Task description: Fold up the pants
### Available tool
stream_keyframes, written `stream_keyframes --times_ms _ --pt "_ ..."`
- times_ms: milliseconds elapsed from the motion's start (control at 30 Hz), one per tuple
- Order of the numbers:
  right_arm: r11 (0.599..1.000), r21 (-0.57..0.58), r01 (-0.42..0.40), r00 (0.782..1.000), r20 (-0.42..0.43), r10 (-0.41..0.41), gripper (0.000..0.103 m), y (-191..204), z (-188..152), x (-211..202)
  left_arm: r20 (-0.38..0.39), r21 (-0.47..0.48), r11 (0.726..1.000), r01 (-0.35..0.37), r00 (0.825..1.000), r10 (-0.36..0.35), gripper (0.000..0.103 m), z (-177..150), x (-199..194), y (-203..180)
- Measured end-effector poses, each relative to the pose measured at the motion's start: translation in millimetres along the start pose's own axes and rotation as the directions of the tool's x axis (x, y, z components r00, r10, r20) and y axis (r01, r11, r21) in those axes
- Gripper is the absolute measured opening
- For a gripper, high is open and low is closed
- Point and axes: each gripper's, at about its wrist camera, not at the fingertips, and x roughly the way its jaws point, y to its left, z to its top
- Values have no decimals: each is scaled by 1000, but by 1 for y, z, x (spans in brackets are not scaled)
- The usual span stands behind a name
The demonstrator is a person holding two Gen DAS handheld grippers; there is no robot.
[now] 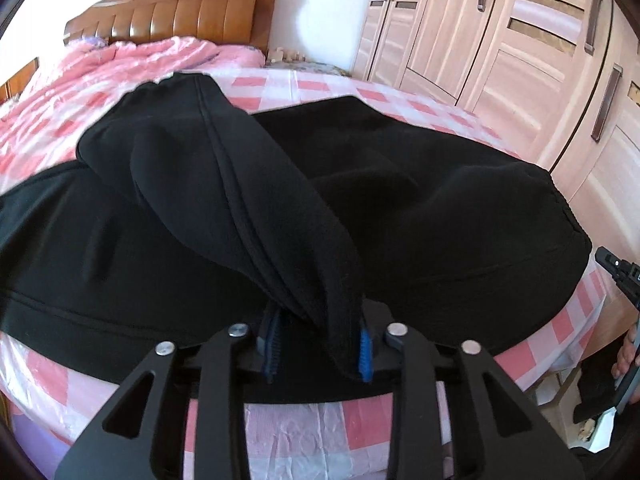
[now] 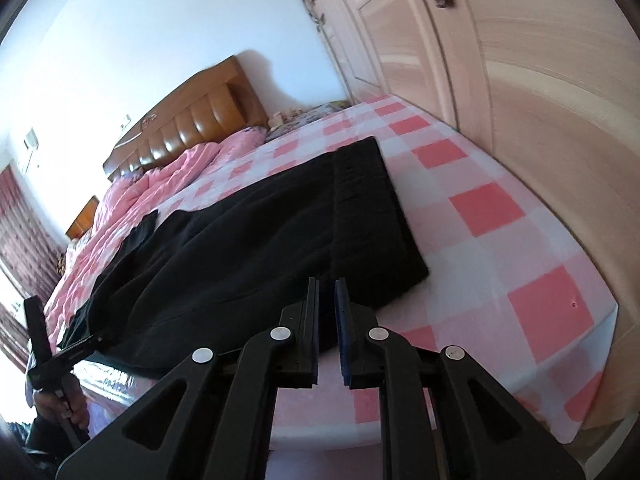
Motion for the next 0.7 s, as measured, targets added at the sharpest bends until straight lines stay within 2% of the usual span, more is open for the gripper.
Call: stream_keyframes --times_ms 100,267,367,533,633,700 --pt "1000 17 -6 999 -53 7 14 2 -13 10 3 -3 1000 1 1000 -1 40 -2 0 1" --pt "997 81 -16 996 -82 22 14 -5 -28 21 -2 19 1000 13 1000 -13 54 -4 3 -4" --pt "996 82 -29 995 -96 37 14 -3 -29 23 0 24 1000 13 1000 -13 57 -5 3 -5" --pt "988 122 -91 993 -63 99 15 -4 -28 19 5 29 1000 12 1000 -12 60 -6 3 -7" --pt "988 123 -98 989 -96 110 16 -4 -29 24 6 32 999 11 1000 -11 61 -6 3 -8" --pt "978 167 -128 988 -66 141 16 -9 -28 20 7 34 999 12 1000 -12 61 -6 3 -8"
